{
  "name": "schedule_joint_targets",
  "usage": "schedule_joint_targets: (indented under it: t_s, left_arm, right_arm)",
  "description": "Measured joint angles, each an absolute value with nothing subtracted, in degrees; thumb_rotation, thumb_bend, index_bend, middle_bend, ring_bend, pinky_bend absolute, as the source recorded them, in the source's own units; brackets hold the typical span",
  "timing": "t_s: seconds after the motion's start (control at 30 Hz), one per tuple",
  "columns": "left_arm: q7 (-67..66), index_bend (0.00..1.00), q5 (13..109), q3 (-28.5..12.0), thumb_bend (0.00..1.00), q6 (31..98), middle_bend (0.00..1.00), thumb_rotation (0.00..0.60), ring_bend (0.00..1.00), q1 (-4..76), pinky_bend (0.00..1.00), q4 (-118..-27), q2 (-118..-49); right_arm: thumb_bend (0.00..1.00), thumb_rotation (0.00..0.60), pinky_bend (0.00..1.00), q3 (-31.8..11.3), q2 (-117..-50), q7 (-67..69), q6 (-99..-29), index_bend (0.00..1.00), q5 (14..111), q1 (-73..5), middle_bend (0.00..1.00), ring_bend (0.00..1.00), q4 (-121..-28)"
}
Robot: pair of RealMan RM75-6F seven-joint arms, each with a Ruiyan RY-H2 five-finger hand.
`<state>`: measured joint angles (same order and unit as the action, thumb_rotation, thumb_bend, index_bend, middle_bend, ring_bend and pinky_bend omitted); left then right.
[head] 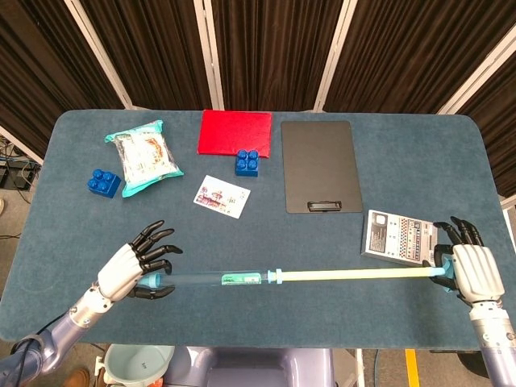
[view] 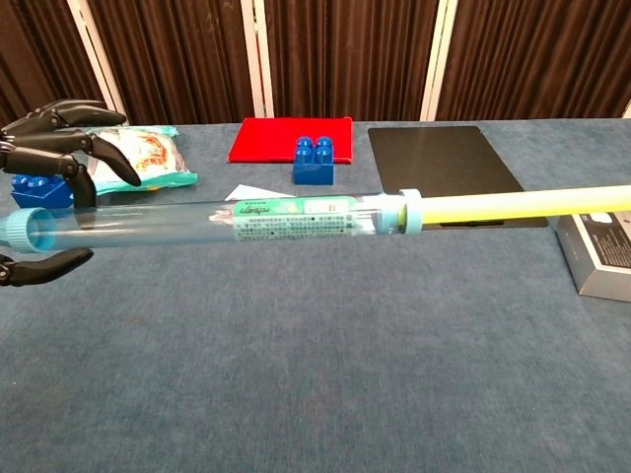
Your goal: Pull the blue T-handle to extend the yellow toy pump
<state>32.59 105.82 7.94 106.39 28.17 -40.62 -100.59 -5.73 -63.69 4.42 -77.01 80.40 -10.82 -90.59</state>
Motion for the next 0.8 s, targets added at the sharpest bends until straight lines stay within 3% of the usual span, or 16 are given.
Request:
schedule_joint_targets:
  t_s: [0.17, 0.33, 0.7, 0.73, 0.8]
  left_arm:
    - [33.85, 0.76, 105.16, 7.30, 0.60, 106.26, 0.32, 0.600, 0.09, 27.90, 0.00, -40.67, -99.42]
    - [34.13, 0.76, 105.03, 7.07, 0.60, 106.27, 0.32, 0.600, 0.09, 27.58, 0.00, -40.67, -98.97]
    - [35.34, 0.76, 104.54, 6.80, 0.60, 104.81, 0.32, 0.600, 0.09, 27.16, 0.00, -40.70, -97.39]
    - [35.37, 0.76, 104.55, 6.81, 0.59, 104.72, 0.32, 0.600, 0.09, 27.12, 0.00, -40.57, -97.43]
    - [35.55, 0.74, 104.53, 6.78, 0.57, 104.61, 0.32, 0.600, 0.09, 27.04, 0.00, -40.40, -97.52]
  right_arm:
    - [0.38, 0.600, 0.09, -5.77, -64.06, 3.64, -76.69, 0.81, 80.14, -10.90, 0.22, 0.09, -90.29]
    - [0.37, 0.600, 0.09, -5.63, -64.03, 3.54, -75.52, 0.74, 79.63, -11.10, 0.19, 0.08, -90.54]
    - [0.36, 0.600, 0.09, -5.81, -64.78, 1.55, -74.05, 0.74, 77.98, -11.62, 0.18, 0.08, -90.48]
    - [0.35, 0.600, 0.09, -5.80, -64.84, 1.48, -74.07, 0.72, 78.01, -11.62, 0.18, 0.08, -90.46]
    - [0.30, 0.600, 0.09, -5.77, -64.86, 1.38, -74.08, 0.56, 78.05, -11.60, 0.15, 0.07, -90.52]
